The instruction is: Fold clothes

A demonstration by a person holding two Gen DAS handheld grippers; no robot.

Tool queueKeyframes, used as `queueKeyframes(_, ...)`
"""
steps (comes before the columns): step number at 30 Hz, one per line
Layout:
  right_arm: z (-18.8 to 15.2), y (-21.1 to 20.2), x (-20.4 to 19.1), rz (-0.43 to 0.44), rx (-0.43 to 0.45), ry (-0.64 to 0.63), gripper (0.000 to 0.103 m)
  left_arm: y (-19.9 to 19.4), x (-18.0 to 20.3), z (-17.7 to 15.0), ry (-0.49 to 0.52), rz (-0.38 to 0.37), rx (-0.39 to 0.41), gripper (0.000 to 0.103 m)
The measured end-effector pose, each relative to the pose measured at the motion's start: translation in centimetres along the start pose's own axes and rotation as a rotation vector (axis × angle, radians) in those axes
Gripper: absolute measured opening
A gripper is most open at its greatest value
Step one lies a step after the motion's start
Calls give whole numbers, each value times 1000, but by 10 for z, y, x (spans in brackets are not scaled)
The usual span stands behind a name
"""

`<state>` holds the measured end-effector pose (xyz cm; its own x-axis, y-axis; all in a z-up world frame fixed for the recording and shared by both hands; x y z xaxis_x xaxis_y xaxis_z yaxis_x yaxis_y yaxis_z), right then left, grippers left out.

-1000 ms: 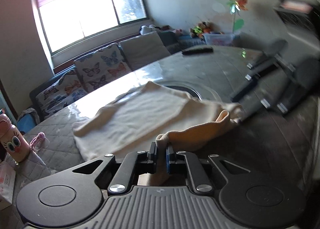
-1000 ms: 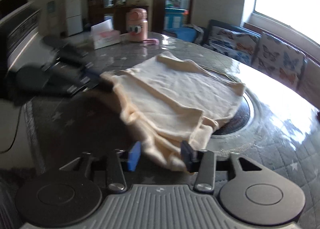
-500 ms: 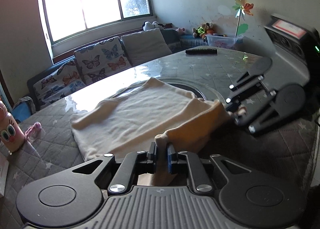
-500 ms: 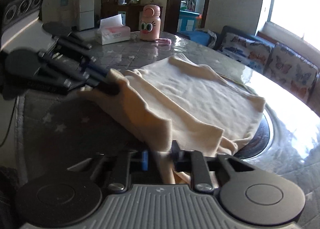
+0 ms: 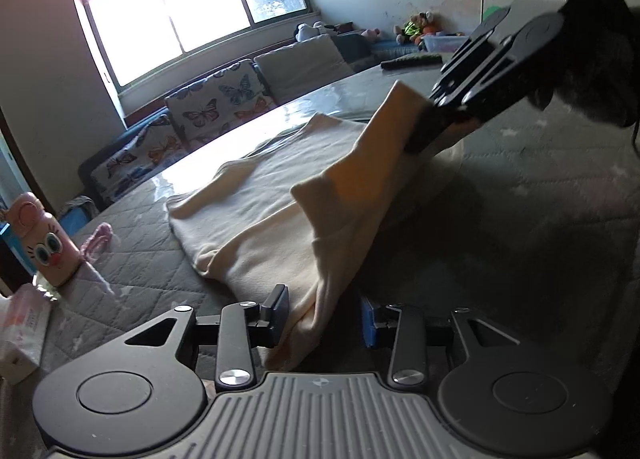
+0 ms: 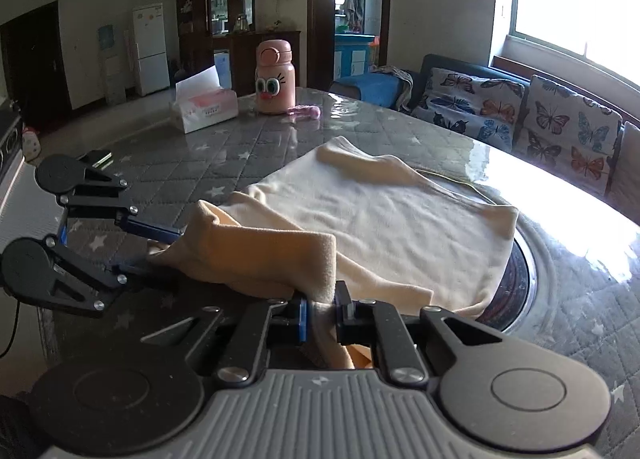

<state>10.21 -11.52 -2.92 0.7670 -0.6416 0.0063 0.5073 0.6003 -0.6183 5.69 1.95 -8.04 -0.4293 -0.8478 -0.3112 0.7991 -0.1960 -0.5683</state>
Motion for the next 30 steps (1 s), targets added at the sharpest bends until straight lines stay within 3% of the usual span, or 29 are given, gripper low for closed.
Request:
queueKeyframes(1, 1, 0, 0, -2, 2, 2, 11, 1, -2, 0, 4, 8, 1, 33)
queueKeyframes(2, 1, 1, 0, -5, 3, 5, 11, 2, -3, -1, 7, 16, 1, 20)
queueKeyframes(6, 0, -5, -2, -4, 26, 23, 9, -5, -13, 5, -9, 21, 26, 9)
queueKeyframes(14, 4, -41, -12, 20, 83, 27, 9, -49, -11, 25, -38, 2, 102, 7)
queueKeyframes(24, -8, -116, -60, 102, 89, -24, 9, -129, 19, 20, -34, -75, 115, 7)
queueKeyframes(30, -3, -121, -69, 113, 83, -41, 9, -127, 7, 28, -72, -48, 131, 7)
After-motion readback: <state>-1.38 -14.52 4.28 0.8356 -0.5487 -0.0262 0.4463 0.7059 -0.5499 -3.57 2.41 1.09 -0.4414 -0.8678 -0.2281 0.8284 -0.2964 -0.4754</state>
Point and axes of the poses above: each gripper's, at about its wrist camera, not at the fingertips, and y roughly the way its jaws point, x to its right, z to its top, the point moved 10 cm from there along y, roughly the way its jaws point, and after that the axes turned 1 degree about x, right-handed, at the moved point
